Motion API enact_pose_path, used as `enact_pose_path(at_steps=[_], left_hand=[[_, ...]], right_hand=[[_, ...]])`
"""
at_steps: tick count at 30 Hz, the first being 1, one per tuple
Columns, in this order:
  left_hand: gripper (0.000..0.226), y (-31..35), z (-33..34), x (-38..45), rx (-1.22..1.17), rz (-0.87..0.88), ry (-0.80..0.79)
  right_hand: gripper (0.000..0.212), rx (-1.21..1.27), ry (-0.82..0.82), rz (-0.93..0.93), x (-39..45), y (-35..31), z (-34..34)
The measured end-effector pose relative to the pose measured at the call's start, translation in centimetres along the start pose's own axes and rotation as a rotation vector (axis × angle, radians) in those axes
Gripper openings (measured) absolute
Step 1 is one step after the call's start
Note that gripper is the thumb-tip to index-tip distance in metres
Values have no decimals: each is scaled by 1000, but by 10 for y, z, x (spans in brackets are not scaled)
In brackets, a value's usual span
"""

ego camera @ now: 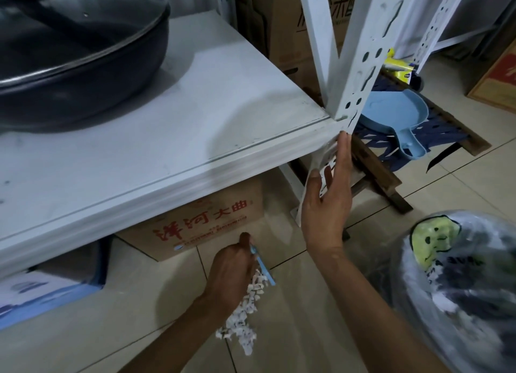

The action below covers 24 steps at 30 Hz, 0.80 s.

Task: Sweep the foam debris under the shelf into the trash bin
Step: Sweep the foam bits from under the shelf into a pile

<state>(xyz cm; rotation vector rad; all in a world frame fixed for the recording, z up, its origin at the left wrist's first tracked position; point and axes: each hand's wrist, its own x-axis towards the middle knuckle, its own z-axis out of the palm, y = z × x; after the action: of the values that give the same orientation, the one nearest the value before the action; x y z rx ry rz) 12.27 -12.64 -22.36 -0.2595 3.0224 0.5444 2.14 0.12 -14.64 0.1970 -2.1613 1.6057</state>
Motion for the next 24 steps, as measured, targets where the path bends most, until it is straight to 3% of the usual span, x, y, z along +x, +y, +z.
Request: enact_pose_path(at_steps=[5,16,18,20,24], left_hand=[[27,-1,-5,14,-197,-14,193],[20,-23,11,-26,-117,-65,129],[20,-32,14,-41,-110,-88,144],[21,-36,14,-54,-117,-112,148],[14,-35,8,-78,-188,-157,151]], right_hand=[[64,-8,25,2,-1,-1,4],[54,31,-1,130,-42,-1,3],[43,-74,-108,190,-75,4,4],[36,-187,-336,234,-110,12,6],[56,-374,-797,82,-170,21,14]])
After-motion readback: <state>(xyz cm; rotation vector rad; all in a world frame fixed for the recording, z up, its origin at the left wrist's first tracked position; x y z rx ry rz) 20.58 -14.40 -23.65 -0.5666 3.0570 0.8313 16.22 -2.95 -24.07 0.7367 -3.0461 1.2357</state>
